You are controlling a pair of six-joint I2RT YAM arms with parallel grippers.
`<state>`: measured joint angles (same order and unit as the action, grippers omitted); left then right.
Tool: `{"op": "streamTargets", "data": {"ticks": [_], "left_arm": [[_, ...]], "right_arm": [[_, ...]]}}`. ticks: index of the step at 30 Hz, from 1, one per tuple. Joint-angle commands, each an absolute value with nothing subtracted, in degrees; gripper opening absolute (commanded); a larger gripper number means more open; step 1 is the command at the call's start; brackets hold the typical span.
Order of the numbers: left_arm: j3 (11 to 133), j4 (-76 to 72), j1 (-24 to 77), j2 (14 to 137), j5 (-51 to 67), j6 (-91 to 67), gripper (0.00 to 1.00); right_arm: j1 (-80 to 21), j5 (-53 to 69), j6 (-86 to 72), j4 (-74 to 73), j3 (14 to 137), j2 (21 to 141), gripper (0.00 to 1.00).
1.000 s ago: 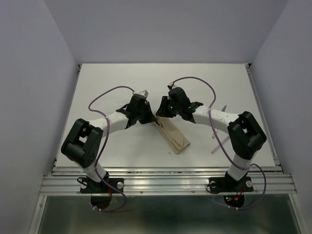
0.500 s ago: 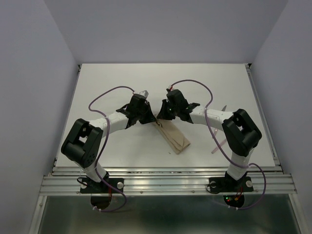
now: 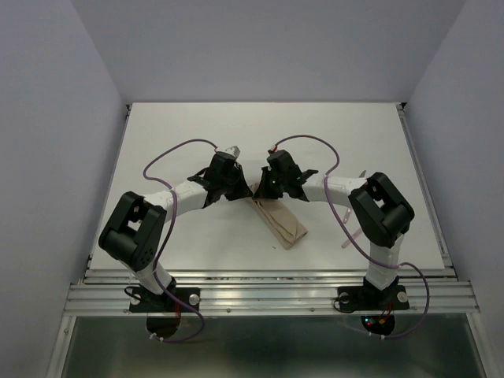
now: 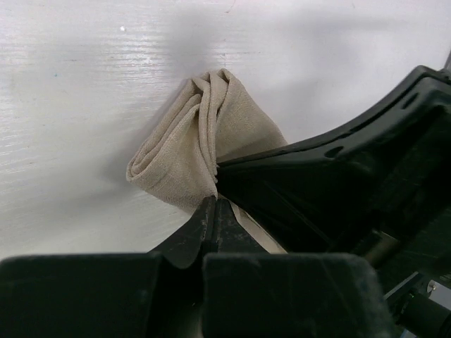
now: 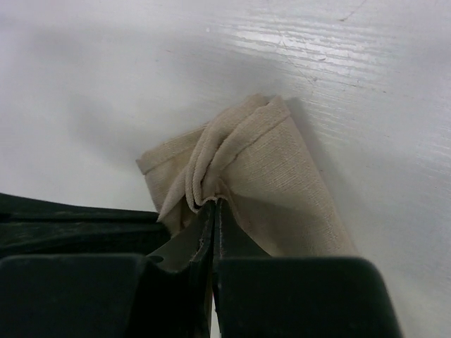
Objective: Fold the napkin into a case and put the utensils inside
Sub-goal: Grasp the top corner of the smaller rectangle folded napkin from the folded napkin.
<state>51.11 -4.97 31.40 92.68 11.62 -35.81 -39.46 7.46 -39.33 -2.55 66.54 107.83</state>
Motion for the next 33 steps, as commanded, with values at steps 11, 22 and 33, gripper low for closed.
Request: {"op": "streamTargets", "data": {"ticks": [11, 22, 33], "left_arm": [[51.33, -8.88, 31.38, 91.67, 15.47, -33.31, 0.00], [51.85, -10.11, 31.38, 95.00, 18.98, -31.82, 0.00], [52.38, -8.62, 31.29, 94.57, 17.76, -30.32, 0.00]], "right_arm": [[-39.90, 6.32, -41.83, 2.45, 63.46, 112.50, 0.01], [-39.90, 11.52, -46.75, 11.78, 62.05, 111.36, 0.01], [-39.90, 1.94, -42.46, 3.69, 63.20, 102.93, 0.43]]}}
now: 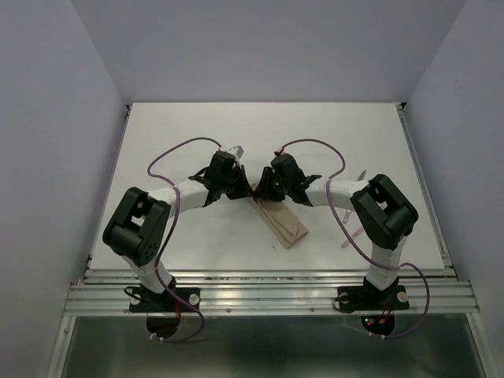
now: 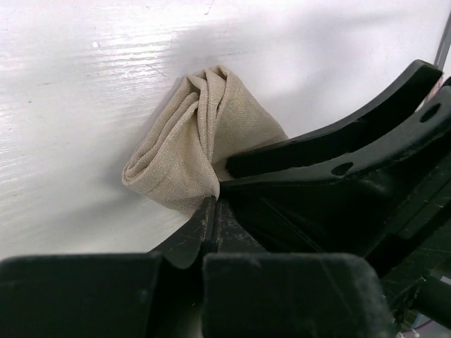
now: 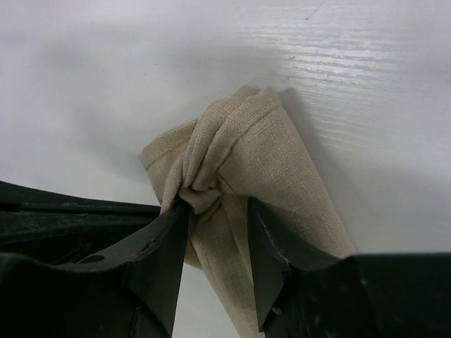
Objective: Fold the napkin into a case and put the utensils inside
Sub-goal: Grasp the top corner of the smaller rectangle folded napkin from the folded napkin.
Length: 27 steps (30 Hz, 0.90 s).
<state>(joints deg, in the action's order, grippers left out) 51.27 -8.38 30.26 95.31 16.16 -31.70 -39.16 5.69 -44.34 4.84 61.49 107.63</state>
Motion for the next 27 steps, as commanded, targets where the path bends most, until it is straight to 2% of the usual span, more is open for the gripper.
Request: {"op": "streamTargets", "data": {"ticks": [1, 8, 11, 14, 27], "left_arm": [[52.12, -8.61, 31.29, 94.40, 17.32, -30.32, 0.00], [50.62, -9.58, 31.29, 93.08, 15.29, -29.97, 0.00], [50.80, -9.58, 31.29, 93.34, 15.38, -30.06, 0.00], [51.24, -9.49, 31.29, 93.78, 15.82, -30.15, 0.00], [52.73, -8.70, 31.20, 94.22, 16.43, -29.71, 0.00]], "right_arm": [[-39.90, 1.41, -42.36, 3.78, 62.85, 102.22, 0.42], [-39.90, -3.07, -44.38, 3.60, 61.00, 100.28, 0.26], [-39.90, -5.97, -46.67, 4.21, 60.38, 101.33, 0.15], [-39.90, -4.32, -47.37, 5.27, 62.04, 103.70, 0.01], [-39.90, 4.65, -48.69, 13.60, 61.97, 107.58, 0.01]]}}
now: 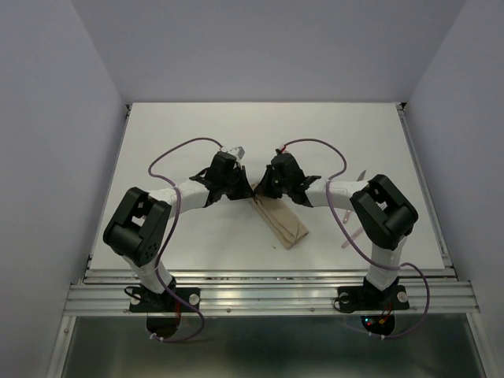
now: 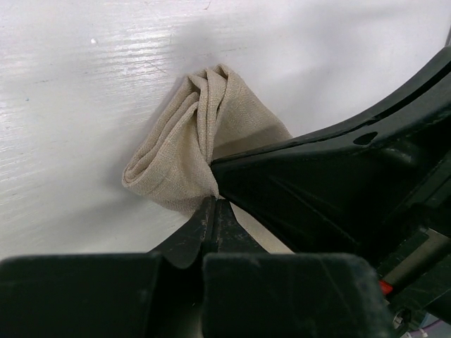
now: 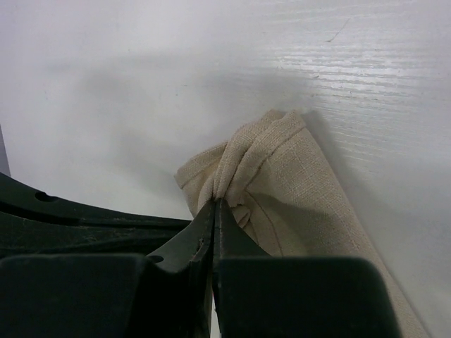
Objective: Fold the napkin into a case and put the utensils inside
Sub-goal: Grasp the top corner of the smaller rectangle folded napkin from the folded napkin.
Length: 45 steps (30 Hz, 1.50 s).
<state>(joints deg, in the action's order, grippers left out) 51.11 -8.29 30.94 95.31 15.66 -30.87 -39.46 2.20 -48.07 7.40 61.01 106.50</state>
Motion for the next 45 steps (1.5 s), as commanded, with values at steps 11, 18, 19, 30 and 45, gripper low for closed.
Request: {"op": "streamTargets", "data": {"ticks": [11, 18, 19, 30, 45], "left_arm": [[52.65, -9.05, 31.29, 93.34, 17.31, -29.36, 0.00], [51.94, -9.14, 31.29, 93.51, 17.31, -29.36, 0.00], [51.94, -9.14, 31.38, 93.52, 17.31, -29.44, 0.00], [52.12, -9.84, 31.29, 94.04, 16.88, -29.88, 0.00], [53.35, -9.93, 31.29, 94.92, 17.49, -30.14, 0.00]], "right_arm": [[-39.90, 6.76, -50.80, 17.75, 63.89, 115.75, 0.01], [-39.90, 7.91, -49.23, 18.54, 61.88, 110.14, 0.01], [-39.90, 7.91, -48.96, 18.89, 60.74, 107.43, 0.01], [-39.90, 3.34, -45.70, 16.53, 55.37, 99.05, 0.01], [-39.29, 4.65, -45.53, 12.75, 60.02, 107.04, 0.01]]}}
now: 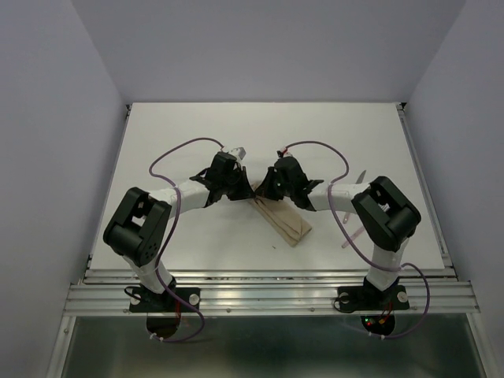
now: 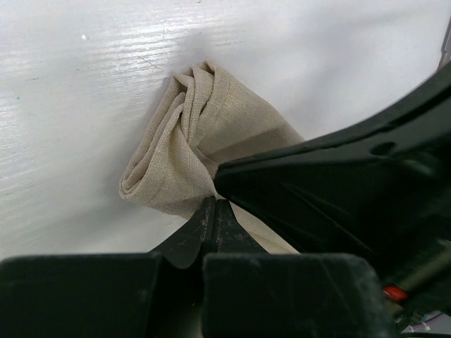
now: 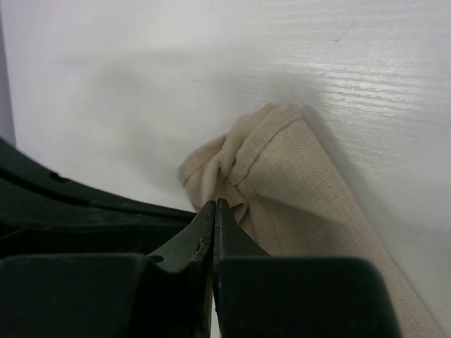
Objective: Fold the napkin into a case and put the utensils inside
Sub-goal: Grasp the top corner of the smaller rectangle folded napkin from the folded napkin.
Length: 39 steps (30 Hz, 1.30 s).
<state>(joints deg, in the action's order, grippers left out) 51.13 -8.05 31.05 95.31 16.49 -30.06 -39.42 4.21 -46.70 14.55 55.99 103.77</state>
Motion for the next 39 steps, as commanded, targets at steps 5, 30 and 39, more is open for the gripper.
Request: {"op": "streamTargets", "data": {"ticks": [5, 30, 39], "left_arm": [[53.53, -10.02, 31.29, 95.01, 17.93, -30.50, 0.00], [59.15, -7.92, 31.20, 99.22, 23.55, -28.57, 0.00], [61.52, -6.59, 31.20, 100.81, 24.78, -26.19, 0.00]], "right_arm": [[-39.29, 5.27, -45.44, 10.72, 62.14, 108.46, 0.01], [-39.29, 5.72, -42.72, 1.60, 62.14, 98.01, 0.01], [-37.53, 0.26, -41.13, 0.26, 55.90, 96.85, 0.01]]}}
